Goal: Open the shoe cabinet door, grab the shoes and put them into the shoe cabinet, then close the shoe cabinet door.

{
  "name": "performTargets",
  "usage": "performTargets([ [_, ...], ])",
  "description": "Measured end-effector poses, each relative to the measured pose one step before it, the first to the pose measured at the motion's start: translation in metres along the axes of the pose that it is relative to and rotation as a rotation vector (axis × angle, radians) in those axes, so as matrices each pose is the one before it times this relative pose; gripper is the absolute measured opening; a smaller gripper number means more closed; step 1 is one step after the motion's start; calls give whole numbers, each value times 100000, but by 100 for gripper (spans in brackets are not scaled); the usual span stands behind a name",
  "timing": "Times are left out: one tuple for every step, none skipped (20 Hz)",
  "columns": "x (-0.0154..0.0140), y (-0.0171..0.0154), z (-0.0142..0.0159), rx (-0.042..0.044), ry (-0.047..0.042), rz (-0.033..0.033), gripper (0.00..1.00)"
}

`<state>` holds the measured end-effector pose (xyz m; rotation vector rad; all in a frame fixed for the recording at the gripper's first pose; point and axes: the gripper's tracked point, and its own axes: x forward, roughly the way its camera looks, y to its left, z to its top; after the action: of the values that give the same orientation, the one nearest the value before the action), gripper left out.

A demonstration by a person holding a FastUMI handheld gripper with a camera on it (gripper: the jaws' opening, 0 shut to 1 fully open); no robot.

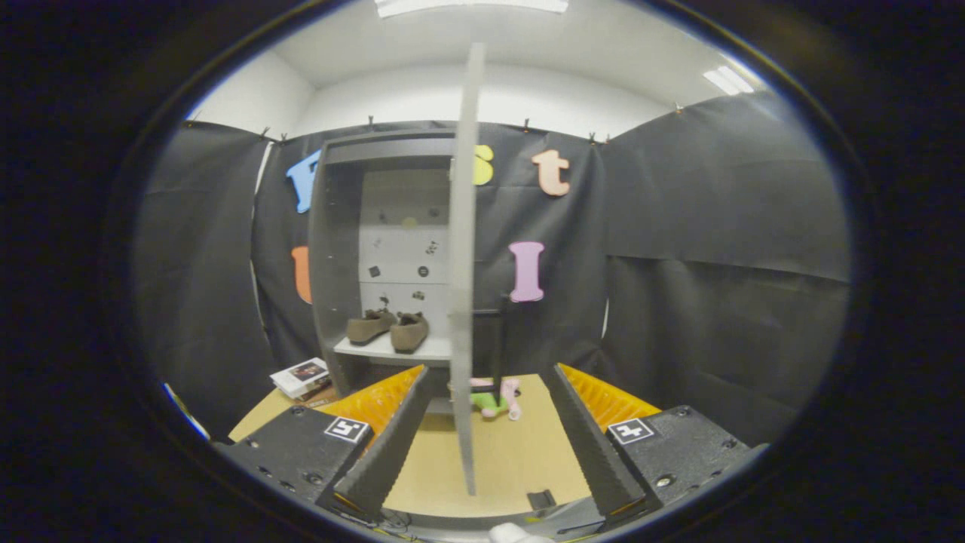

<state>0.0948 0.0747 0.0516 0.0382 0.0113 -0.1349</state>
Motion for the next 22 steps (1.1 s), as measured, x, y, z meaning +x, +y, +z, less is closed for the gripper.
performTargets([
  [734,-1156,-58,1104,480,393,100],
  [789,-1109,80,956,-160,897,100],
  [1405,-497,40,346,275,1439,100],
  [1089,-475,121,-87,797,2606,100],
  [1043,-296,15,27,1162,2528,99],
  [853,-190,-15,169,613,2963,99],
  [861,-243,188,213,314,3246,99],
  [860,-126,107,3,-19,2549,99],
  [938,-220,81,-451,351,2110,99],
  [760,-18,-34,-507,421,2105,99],
  [580,232,-84,-278,411,2819,99],
  [412,518,-73,138,516,3020,99],
  [262,-71,-85,-401,722,275,99],
  [175,-66,49,-826,22,871,98],
  [153,438,52,-202,-449,2537,98],
  [-52,380,-206,-454,706,684,97],
  [-6,262,146,-529,-473,-213,96],
  [129,335,128,-1050,124,366,95],
  [90,692,-254,354,-31,686,95],
  [-46,1122,-173,423,276,810,95],
  [-61,1096,-124,355,276,815,95],
  [41,1142,-131,-342,317,996,95],
])
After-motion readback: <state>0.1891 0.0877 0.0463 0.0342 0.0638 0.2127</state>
